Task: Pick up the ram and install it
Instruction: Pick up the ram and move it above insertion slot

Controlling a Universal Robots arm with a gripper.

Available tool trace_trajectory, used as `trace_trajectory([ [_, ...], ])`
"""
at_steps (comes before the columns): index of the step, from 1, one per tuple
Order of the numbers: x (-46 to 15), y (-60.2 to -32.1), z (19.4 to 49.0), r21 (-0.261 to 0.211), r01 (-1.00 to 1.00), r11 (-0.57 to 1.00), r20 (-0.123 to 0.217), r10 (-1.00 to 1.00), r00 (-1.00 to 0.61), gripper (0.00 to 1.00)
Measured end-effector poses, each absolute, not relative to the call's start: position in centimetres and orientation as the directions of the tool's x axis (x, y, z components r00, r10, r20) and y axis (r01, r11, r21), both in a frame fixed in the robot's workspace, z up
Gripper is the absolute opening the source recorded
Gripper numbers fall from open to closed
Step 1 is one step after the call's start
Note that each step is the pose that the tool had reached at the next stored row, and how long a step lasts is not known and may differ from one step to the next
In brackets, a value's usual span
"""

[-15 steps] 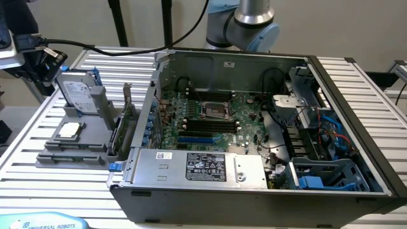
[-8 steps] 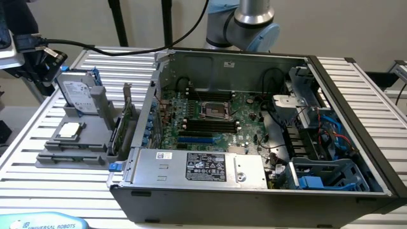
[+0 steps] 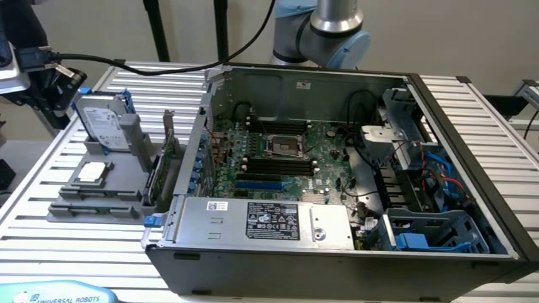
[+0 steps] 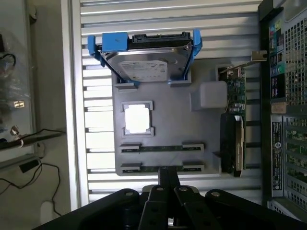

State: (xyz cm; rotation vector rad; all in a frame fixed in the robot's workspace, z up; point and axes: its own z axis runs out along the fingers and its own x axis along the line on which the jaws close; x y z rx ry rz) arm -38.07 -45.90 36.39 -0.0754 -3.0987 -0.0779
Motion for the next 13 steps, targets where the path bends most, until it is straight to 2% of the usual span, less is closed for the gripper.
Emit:
trace_trajectory([
  [13,-38.09,-45.92,36.3,0.049,-0.174,0.983,0.042,-0.176,-0.983,0.11],
])
